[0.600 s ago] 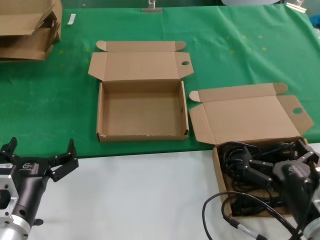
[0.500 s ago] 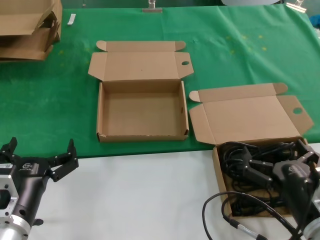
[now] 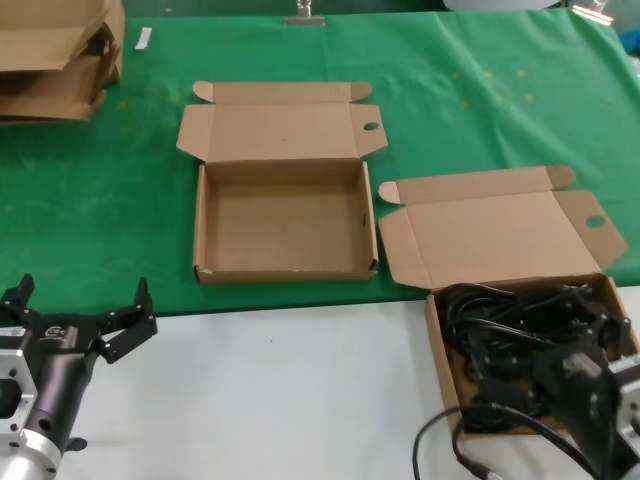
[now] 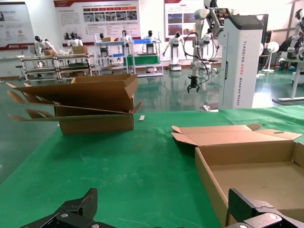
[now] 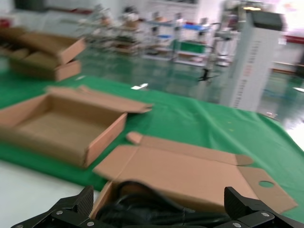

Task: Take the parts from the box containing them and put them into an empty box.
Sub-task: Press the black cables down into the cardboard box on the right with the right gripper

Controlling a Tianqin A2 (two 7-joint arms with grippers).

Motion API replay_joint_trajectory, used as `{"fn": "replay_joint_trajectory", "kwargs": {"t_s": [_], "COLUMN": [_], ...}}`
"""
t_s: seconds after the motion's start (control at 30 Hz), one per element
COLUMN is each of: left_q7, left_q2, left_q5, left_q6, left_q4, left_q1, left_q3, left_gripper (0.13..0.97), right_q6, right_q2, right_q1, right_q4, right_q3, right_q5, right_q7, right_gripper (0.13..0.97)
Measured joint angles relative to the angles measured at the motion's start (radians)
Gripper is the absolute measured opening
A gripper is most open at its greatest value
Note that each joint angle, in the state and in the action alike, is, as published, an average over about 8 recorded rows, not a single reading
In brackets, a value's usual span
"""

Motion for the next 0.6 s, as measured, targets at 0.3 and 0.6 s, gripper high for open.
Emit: {"fn": "replay_joint_trajectory", "kwargs": {"t_s": [0.3, 0.6], "left_q7": [0.000, 0.000], "left_q2": [0.000, 0.000], "left_q5": [0.000, 0.000], "left_q6": [0.000, 0.000], "left_q4": [0.000, 0.000], "left_q1": [0.000, 0.000], "left_q3": [0.000, 0.000], "left_gripper": [0.966, 0.966], "right_q6": [-0.107, -0.270], "right_q2": [0.216, 0.358], "right_q1": [-0.038, 0.092], "right_q4": [0.067, 0.006], "right_q3": [-0.011, -0.033], "right_q5": [-0.066, -0.115], "right_q7": [-0.041, -0.279], "right_gripper": [0.966, 0.966]}}
